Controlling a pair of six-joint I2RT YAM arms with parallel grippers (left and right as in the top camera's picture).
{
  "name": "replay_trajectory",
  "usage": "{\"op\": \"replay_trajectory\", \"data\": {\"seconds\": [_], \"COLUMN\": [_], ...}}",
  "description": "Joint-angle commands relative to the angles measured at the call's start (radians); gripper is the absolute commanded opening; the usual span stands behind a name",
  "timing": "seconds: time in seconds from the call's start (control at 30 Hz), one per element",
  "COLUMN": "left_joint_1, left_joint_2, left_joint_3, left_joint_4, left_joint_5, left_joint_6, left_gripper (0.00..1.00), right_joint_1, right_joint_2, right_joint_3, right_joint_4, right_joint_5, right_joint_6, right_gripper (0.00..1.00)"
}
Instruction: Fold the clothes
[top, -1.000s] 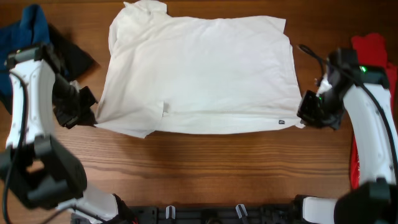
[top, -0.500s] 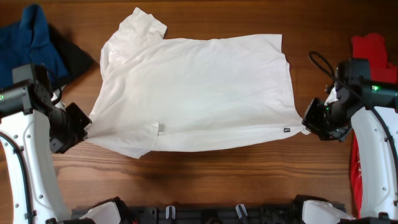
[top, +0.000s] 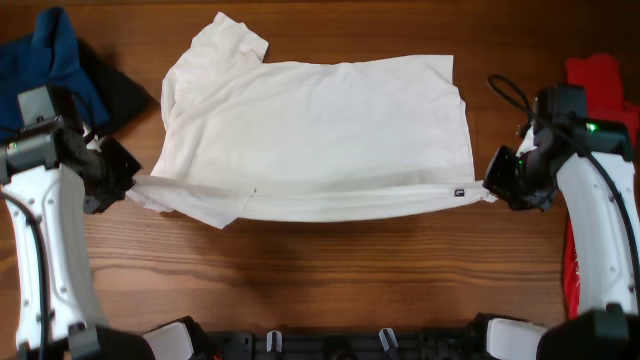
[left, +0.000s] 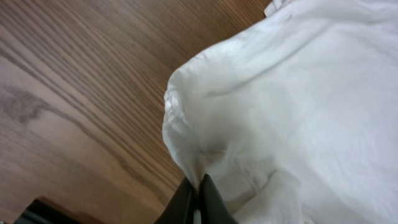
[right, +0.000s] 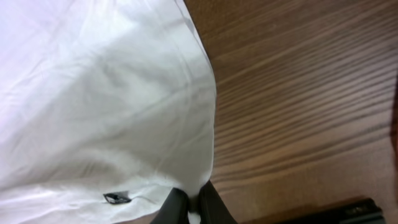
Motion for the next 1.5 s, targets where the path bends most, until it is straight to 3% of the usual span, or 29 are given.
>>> {"op": "replay_trajectory", "data": {"seconds": [0.0, 0.5, 0.83, 1.23, 1.27, 1.37, 1.47], "left_joint_1": [0.004, 0.004, 0.004, 0.002, 0.002, 0.002, 0.002], "left_joint_2": [0.088, 0.362, 0.374, 0.373, 0.373, 0.373, 0.373], "left_joint_3": [-0.002, -0.002, -0.002, -0.002, -0.002, -0.002, -0.002], "left_joint_4": [0.062, 0.324, 0.388, 0.306, 0.286, 0.269, 0.271], "left_joint_5": [-0.023, -0.063, -0.055, 0.223, 0.223, 0.223, 0.224], "left_joint_6": [-0.013, -0.043, -0.043, 0.014, 0.015, 0.018, 0.018], "left_gripper": [0.04, 0.04, 0.04, 0.04, 0.05, 0.30, 0.42], "right_joint_1": [-0.004, -0.025, -0.024, -0.024, -0.024, -0.023, -0.017], "right_joint_2": [0.073, 0.256, 0.280, 0.327, 0.331, 0.332, 0.332], "right_joint_3": [-0.007, -0.007, -0.007, -0.008, -0.008, -0.008, -0.008], "right_joint_4": [0.028, 0.309, 0.423, 0.455, 0.457, 0.467, 0.472], "right_joint_5": [0.010, 0.021, 0.016, -0.017, -0.017, -0.018, -0.018], "right_joint_6": [-0.024, -0.052, -0.099, -0.102, -0.102, -0.102, -0.103], "right_gripper": [0.05, 0.05, 0.06, 0.06, 0.05, 0.05, 0.05]}}
